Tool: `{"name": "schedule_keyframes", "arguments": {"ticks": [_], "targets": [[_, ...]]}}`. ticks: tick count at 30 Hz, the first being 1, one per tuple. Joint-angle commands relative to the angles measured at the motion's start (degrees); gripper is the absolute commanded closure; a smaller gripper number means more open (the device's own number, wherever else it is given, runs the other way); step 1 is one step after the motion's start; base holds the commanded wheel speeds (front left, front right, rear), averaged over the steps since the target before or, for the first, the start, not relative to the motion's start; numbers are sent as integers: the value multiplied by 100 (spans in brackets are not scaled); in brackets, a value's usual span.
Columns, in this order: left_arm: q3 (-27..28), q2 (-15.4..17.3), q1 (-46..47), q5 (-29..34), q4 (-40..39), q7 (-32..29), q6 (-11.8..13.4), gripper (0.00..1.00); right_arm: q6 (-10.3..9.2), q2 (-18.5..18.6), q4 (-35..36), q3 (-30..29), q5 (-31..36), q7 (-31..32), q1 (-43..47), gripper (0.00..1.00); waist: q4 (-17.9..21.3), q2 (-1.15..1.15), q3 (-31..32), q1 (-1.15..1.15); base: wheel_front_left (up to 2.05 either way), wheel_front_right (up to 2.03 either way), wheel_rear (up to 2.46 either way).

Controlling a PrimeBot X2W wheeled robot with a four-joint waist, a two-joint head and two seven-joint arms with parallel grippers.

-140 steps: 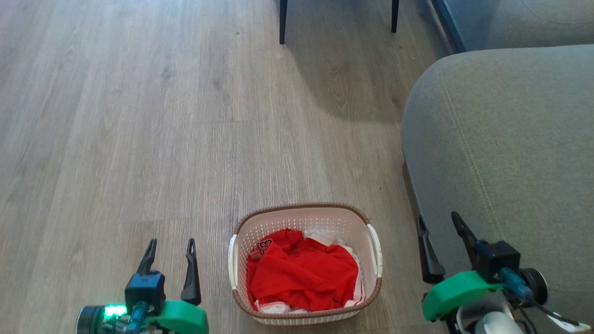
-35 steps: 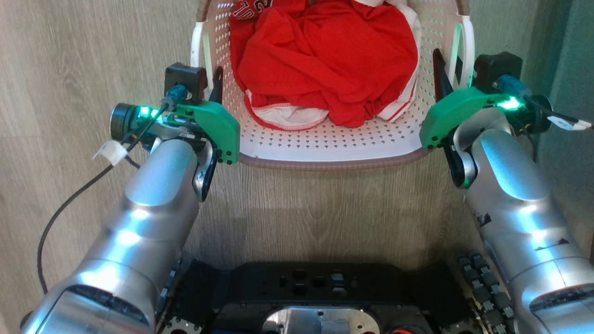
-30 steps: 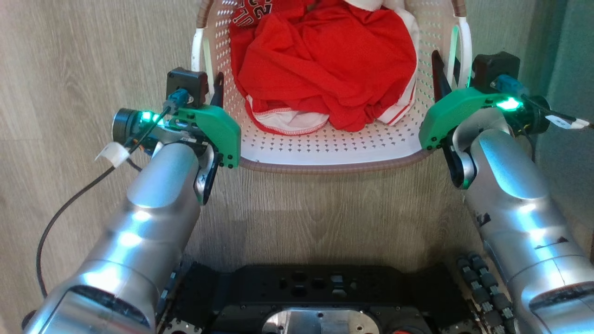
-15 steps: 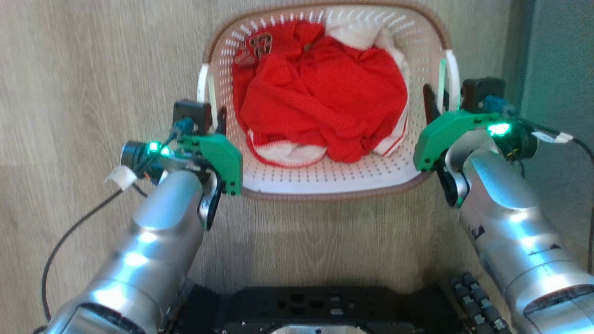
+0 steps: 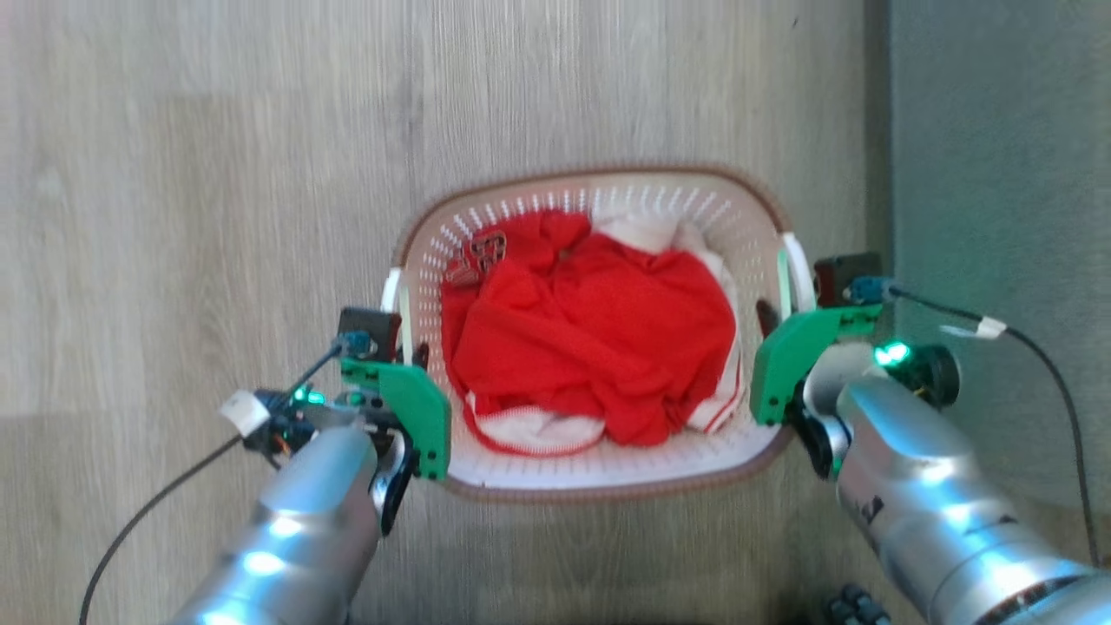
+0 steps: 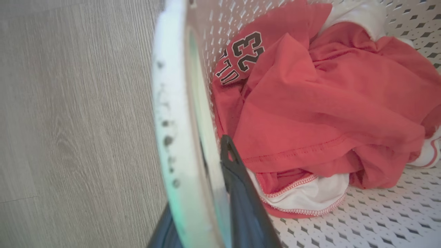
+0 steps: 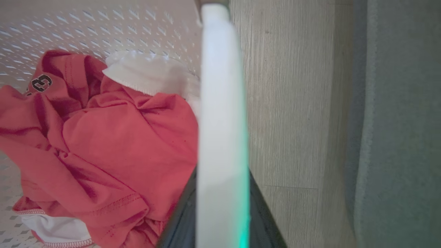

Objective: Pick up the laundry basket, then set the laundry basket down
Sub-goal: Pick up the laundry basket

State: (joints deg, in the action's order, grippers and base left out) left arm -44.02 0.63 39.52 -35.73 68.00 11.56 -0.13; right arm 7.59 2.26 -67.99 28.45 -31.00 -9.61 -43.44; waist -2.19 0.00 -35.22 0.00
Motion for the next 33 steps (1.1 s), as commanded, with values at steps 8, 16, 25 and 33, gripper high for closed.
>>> {"name": "schedule_keyframes", "arguments": {"ticks": [8,16,25,33], "targets": [[-179,225,-678,-352,197,-265,-96,100,-10,62,-100,712,-646,551,761,100,97,0,1300,0,0,0,0],[-455,225,-1206,-605,224,-649,-175,100,-10,62,-76,1196,-1183,859,1244,100,134,0,2069,0,0,0,0],[-699,225,-1407,-738,216,-853,-212,100,-10,62,-178,1573,-1539,1068,1548,100,121,0,2626,0,0,0,0],[-816,225,-1599,-891,256,-834,-192,100,-10,62,-102,1907,-1799,1034,1680,100,147,0,3048,0,0,0,0]]}}
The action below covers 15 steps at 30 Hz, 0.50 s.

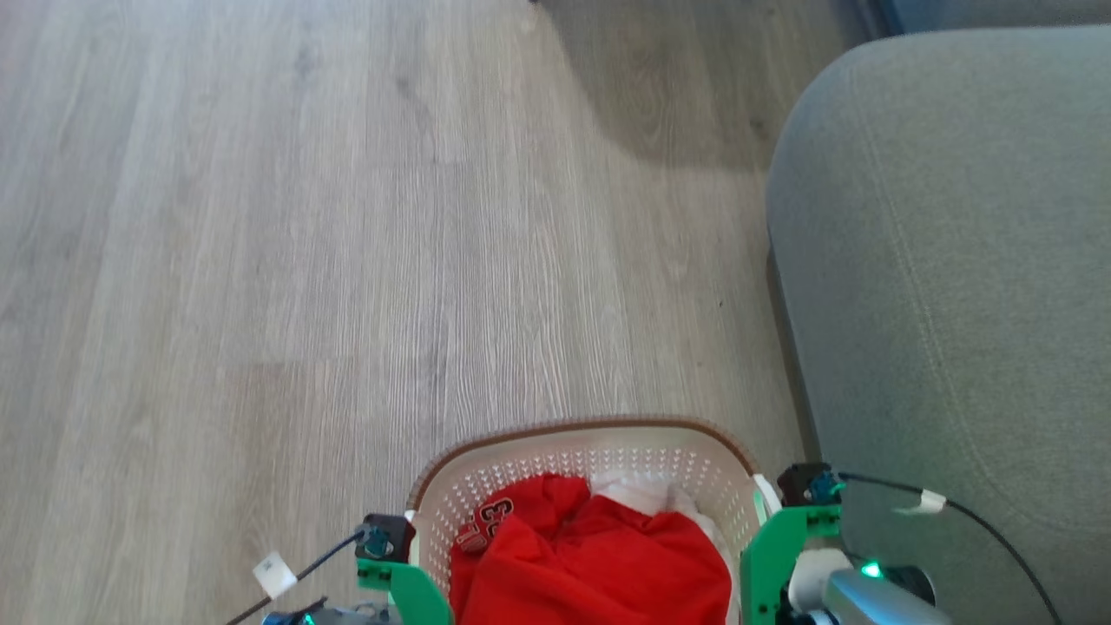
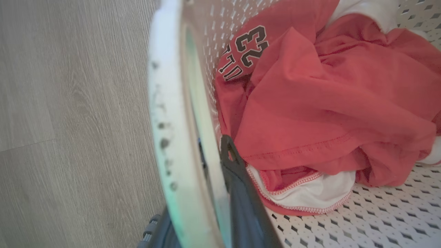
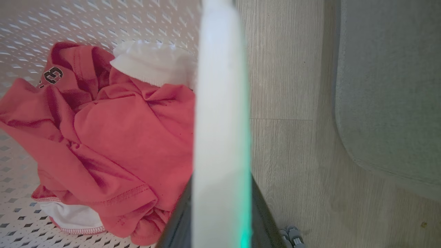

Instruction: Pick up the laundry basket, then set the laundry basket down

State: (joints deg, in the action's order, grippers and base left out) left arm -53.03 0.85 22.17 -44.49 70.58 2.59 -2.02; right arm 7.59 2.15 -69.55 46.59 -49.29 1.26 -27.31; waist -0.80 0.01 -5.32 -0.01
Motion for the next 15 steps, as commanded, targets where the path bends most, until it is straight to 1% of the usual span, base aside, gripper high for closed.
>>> {"name": "schedule_keyframes", "arguments": {"ticks": [1,15], "targets": [[70,203,112,-29,9,64,-4,100,-10,73,54,128,-5,-49,83,100,10,-1,106,1,0,0,0],[-96,203,26,-172,103,97,-9,100,-10,73,26,530,-434,-90,185,100,-7,-1,416,1,0,0,0]]}}
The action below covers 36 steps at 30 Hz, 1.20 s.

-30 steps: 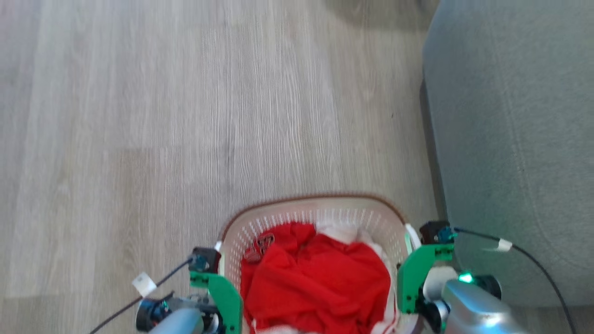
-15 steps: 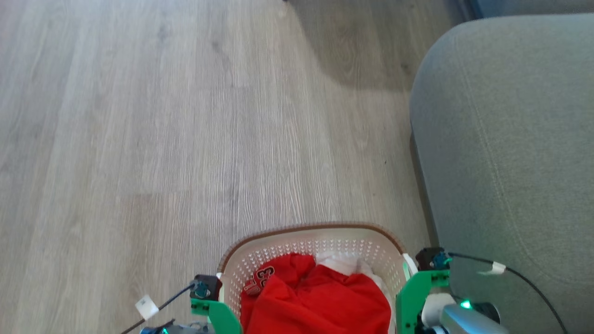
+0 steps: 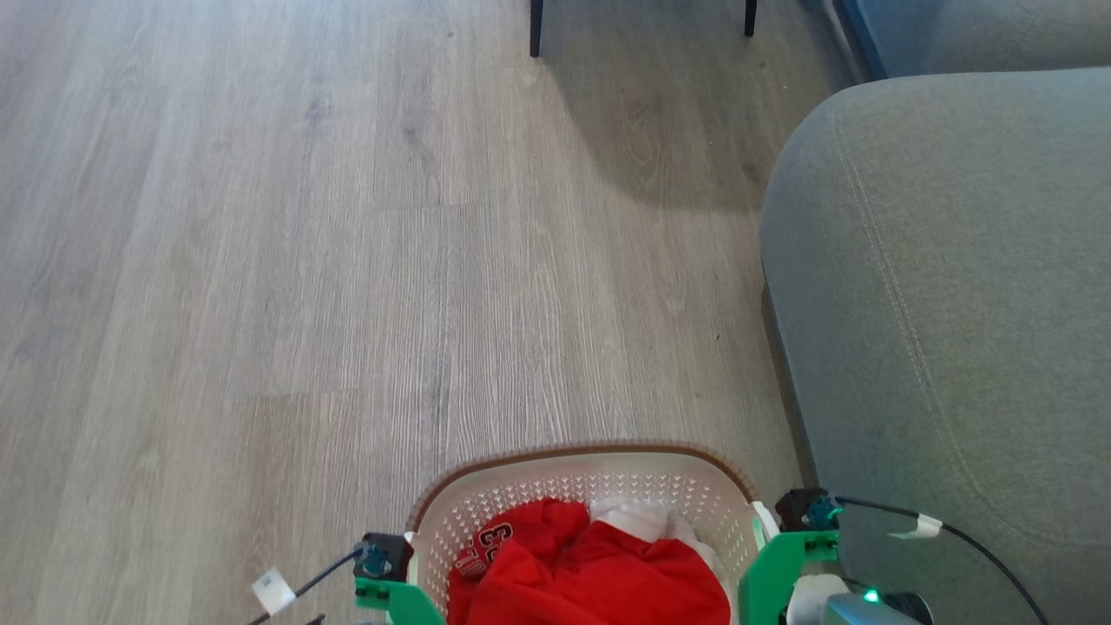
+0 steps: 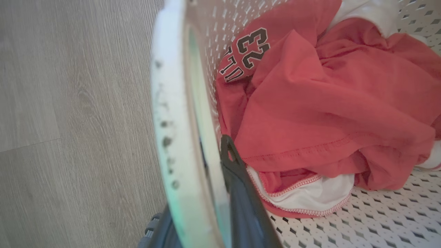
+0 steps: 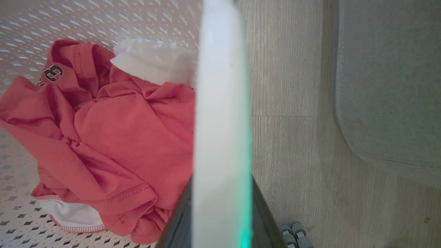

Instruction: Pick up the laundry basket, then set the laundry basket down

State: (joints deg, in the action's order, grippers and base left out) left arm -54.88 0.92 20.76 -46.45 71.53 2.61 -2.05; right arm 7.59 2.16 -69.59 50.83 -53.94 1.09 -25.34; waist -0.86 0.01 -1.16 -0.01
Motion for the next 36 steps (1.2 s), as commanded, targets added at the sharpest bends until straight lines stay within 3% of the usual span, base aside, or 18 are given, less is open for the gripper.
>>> {"name": "schedule_keyframes", "arguments": {"ticks": [1,36], "targets": [[80,196,167,16,13,105,-6,100,-10,72,27,130,4,-77,-16,100,-1,-1,4,1,0,0,0],[-158,196,343,-242,133,255,-17,100,-10,72,-67,834,-699,-348,-346,100,61,-1,-169,1,0,0,0]]}}
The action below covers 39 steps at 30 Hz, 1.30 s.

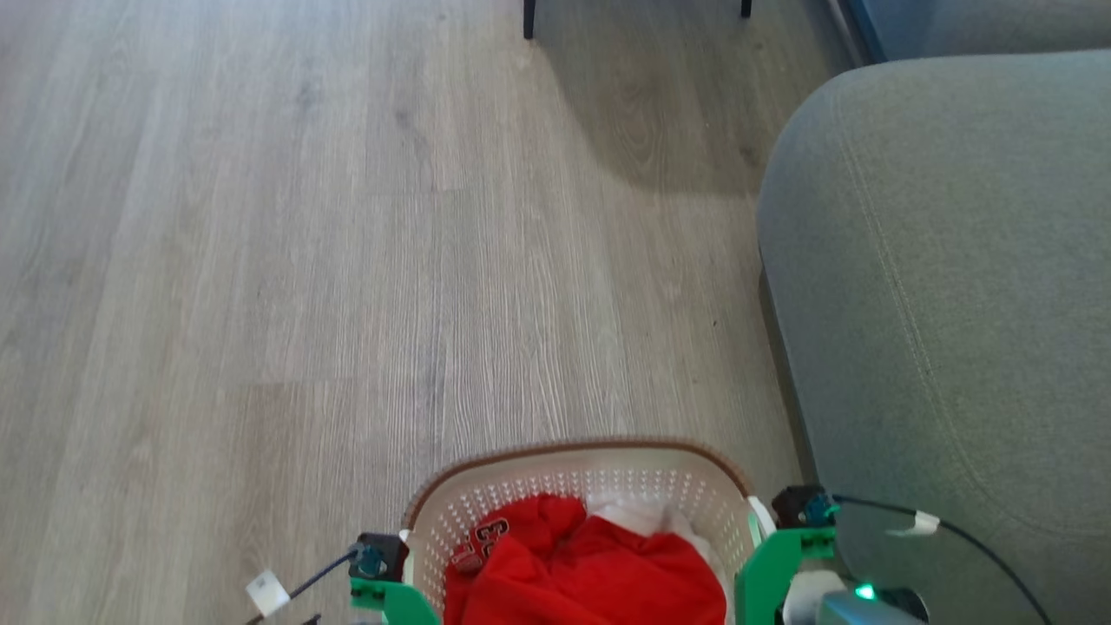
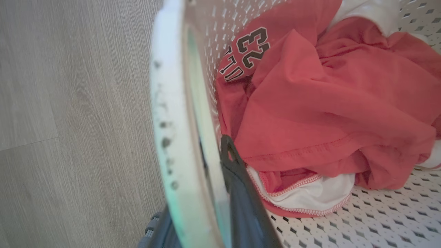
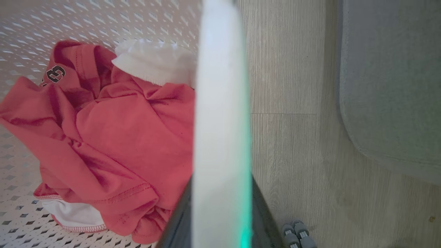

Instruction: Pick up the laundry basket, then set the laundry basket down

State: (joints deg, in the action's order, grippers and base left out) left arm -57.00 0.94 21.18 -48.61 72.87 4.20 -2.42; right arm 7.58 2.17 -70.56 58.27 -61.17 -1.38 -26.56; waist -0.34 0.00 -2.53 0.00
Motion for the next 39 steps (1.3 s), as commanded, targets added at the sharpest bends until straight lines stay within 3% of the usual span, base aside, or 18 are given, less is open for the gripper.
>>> {"name": "schedule_keyframes", "arguments": {"ticks": [1,10,26,39], "targets": [[50,194,329,-28,1,102,21,100,-9,71,35,106,10,-114,-258,100,13,0,-68,0,0,0,0],[29,206,856,4,31,226,33,100,-9,71,-6,224,-40,-267,-818,100,36,0,-758,0,0,0,0],[124,289,2638,82,56,614,86,100,-9,71,-245,179,77,-696,-2622,100,-94,0,-3004,0,0,0,0],[91,249,3668,184,69,833,157,100,-9,84,-337,-175,475,-848,-3501,100,-218,0,-4323,0,0,0,0]]}}
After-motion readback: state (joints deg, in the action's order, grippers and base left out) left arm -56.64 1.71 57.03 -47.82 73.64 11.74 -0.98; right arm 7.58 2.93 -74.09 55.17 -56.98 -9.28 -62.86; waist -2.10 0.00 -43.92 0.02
